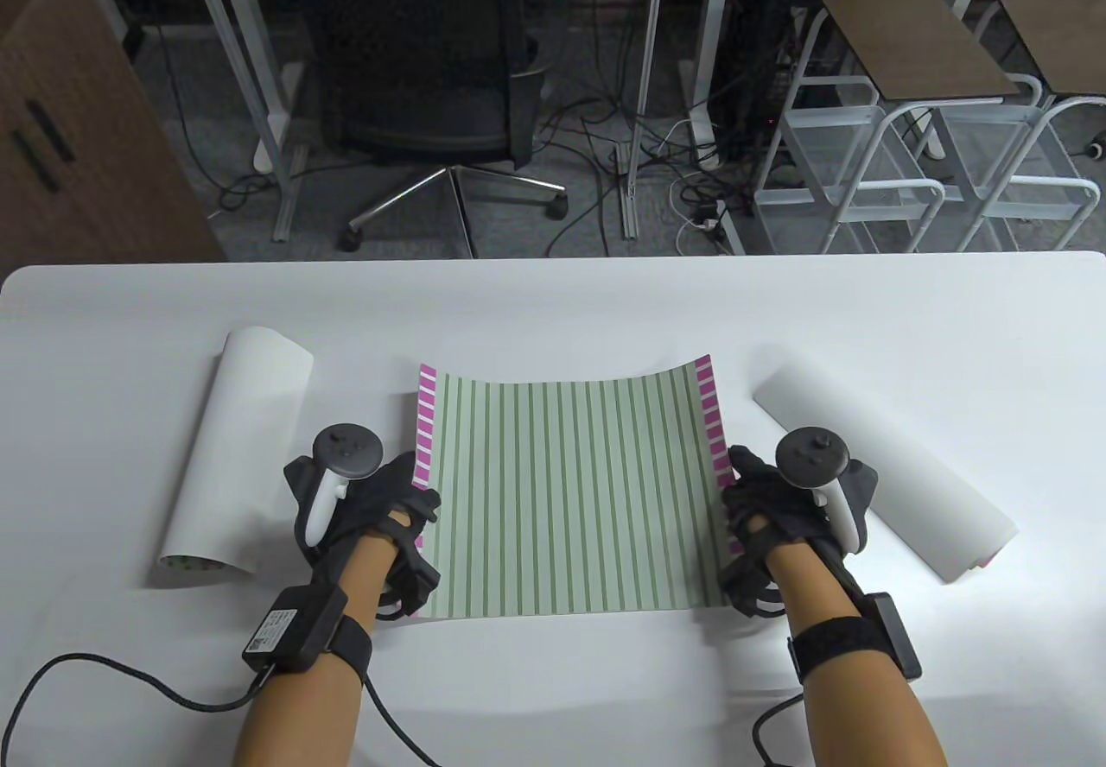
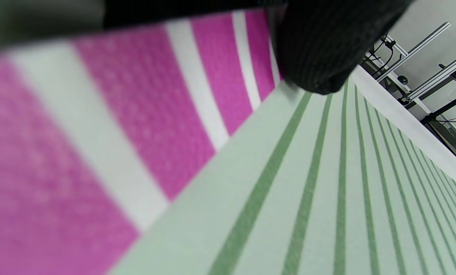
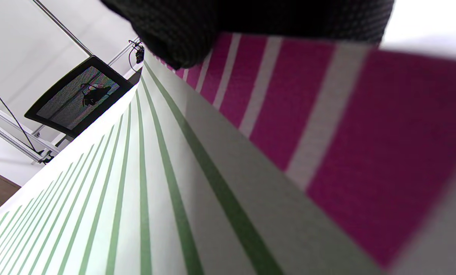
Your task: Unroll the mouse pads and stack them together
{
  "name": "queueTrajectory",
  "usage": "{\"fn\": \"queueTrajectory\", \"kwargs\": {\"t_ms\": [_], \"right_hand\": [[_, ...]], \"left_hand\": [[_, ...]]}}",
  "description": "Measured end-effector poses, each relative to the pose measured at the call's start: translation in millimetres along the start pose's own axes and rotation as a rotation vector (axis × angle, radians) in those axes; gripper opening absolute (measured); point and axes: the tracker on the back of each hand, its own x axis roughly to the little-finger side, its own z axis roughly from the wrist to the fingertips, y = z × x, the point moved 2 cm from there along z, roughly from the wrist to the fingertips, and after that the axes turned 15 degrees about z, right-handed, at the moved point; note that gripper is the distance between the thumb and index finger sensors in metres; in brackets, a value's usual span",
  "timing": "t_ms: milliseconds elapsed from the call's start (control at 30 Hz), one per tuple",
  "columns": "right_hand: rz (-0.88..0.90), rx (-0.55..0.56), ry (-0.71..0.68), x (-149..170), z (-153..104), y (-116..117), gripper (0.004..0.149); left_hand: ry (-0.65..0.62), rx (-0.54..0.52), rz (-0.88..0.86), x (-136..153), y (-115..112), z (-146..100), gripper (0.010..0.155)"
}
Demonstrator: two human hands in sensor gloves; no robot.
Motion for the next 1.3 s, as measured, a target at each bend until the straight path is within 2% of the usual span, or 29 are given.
{"fn": "queueTrajectory", "kwargs": {"t_ms": [133,200,267,367,433,567,633,667,733,867,1000,1100,1300], "right_hand": [[-0.013,-0.004,0.024,-4.5,-4.2,-3.1,0.067],[-0.081,-0.013,-0.039,-18.9,-10.6,-4.1,0.071],[-0.189,-0.013,-0.116,-35.2,-18.5,-0.6,0.074],[-0.327,-0.060,-0.201,-51.8,-26.3,14.3,0.078],[-0.424,-0.206,-0.225,-56.4,-30.7,38.2,0.081],[-0.573,-0.418,-0.172,-44.2,-31.6,72.5,0.085],[-0.637,-0.487,-0.099,-32.8,-29.8,79.9,0.086],[-0.641,-0.509,-0.071,-31.9,-29.3,76.1,0.084],[-0.613,-0.486,-0.063,-28.9,-28.9,72.3,0.086],[-0.701,-0.517,-0.034,-19.0,-31.2,57.7,0.089],[-0.799,-0.526,-0.074,-10.3,-35.3,44.1,0.090],[-0.732,-0.524,-0.077,-6.3,-34.9,42.2,0.089],[-0.759,-0.527,-0.075,-7.4,-35.1,44.0,0.089]], "left_hand": [[-0.005,-0.089,0.005,2.1,10.8,-7.3,0.074],[-0.028,-0.205,0.086,-3.5,25.5,-17.6,0.075],[-0.147,-0.236,0.209,-15.4,33.1,-25.2,0.075],[-0.291,-0.139,0.389,-32.2,26.9,-31.3,0.080],[-0.322,-0.042,0.555,-40.7,13.9,-31.6,0.086],[-0.291,0.162,0.690,-39.1,-11.4,-23.1,0.093],[-0.273,0.208,0.722,-34.0,-19.5,-18.7,0.093],[-0.257,0.235,0.732,-30.7,-20.7,-17.2,0.091],[-0.261,0.224,0.659,-28.0,-19.2,-16.0,0.091],[-0.261,0.240,0.660,-26.1,-19.8,-15.0,0.090],[-0.263,0.236,0.667,-26.4,-20.0,-15.0,0.091],[-0.253,0.218,0.675,-26.1,-19.4,-15.3,0.090],[-0.248,0.195,0.677,-25.0,-18.9,-16.2,0.091]]}}
